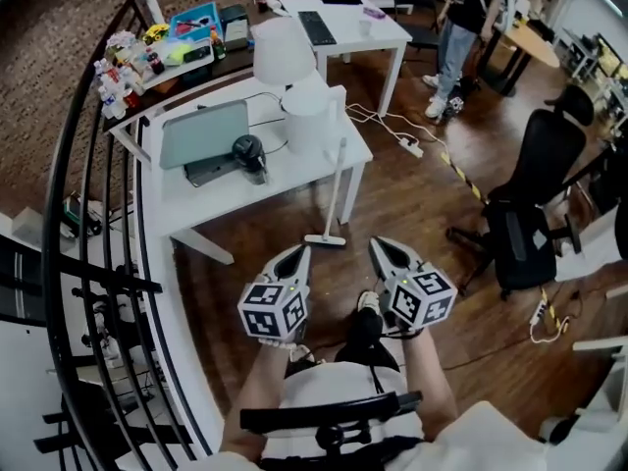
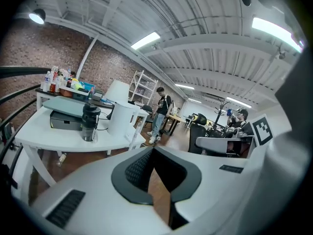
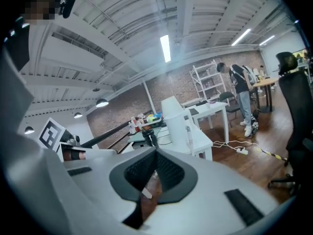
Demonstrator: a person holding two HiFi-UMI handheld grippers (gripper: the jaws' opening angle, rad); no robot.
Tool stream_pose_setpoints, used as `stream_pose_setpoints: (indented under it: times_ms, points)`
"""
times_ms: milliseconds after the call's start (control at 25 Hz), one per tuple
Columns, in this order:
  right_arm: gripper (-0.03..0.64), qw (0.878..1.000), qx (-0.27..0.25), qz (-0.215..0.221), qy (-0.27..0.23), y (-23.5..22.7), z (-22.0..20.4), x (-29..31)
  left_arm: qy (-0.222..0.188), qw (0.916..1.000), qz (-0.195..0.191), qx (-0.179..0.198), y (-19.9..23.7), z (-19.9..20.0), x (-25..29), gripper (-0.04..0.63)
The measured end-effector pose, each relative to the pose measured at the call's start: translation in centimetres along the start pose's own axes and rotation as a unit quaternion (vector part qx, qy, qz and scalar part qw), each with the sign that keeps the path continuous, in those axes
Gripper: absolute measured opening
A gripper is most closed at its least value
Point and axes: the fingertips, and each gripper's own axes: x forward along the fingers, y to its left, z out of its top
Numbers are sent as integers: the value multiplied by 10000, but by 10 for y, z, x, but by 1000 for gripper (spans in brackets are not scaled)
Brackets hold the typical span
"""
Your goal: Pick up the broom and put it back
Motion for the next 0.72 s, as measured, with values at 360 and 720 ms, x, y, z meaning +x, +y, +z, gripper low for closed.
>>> stream_pose_setpoints:
  times_ms: [360,720]
  points:
    - [9,9991,-122,-404,26,32,-21,-46,-7,9994,-345,-92,-14,-17,-40,-11]
    - [9,9999,-146,-39,61,2,-11,-73,-308,9995,-52,-76,-57,-15,-30,-11]
